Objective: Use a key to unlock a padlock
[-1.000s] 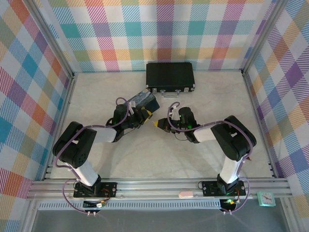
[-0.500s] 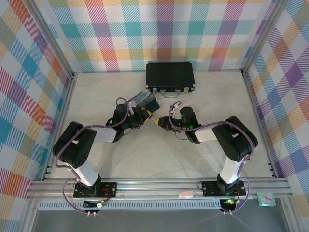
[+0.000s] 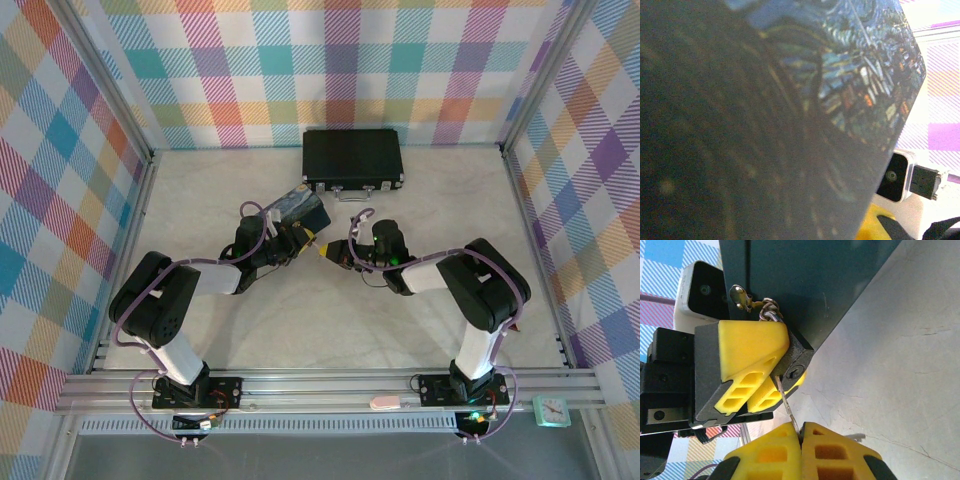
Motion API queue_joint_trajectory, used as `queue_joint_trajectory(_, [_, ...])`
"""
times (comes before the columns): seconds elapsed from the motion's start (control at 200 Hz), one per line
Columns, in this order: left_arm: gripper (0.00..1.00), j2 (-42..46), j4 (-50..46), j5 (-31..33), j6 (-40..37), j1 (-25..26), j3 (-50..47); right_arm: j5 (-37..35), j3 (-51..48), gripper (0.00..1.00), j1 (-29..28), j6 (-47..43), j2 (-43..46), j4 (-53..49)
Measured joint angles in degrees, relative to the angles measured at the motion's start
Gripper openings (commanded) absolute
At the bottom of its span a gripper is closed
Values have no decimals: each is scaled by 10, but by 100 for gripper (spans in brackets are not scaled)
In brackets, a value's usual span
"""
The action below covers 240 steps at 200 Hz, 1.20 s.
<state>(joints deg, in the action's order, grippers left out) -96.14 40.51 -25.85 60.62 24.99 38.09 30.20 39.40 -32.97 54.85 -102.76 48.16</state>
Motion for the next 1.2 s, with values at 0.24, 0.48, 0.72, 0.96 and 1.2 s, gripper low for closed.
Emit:
queue_joint_trajectory(0.24, [0, 0, -1, 3, 0, 0, 0, -11, -7, 0, 0, 0, 4, -7])
queue_joint_trajectory(0.48, [0, 0, -1, 3, 0, 0, 0, -12, -7, 0, 1, 0, 4, -8])
queue_joint_trajectory(0.72, [0, 2, -1, 4, 0, 0, 0, -12, 3, 0, 1, 1, 1, -8])
queue_joint_trajectory(0.96, [0, 7, -3, 8, 0, 0, 0, -10, 12, 0, 3, 2, -9, -8])
queue_joint_trajectory(1.2, [0, 8, -3, 8, 0, 0, 0, -8, 13, 0, 3, 10, -14, 0])
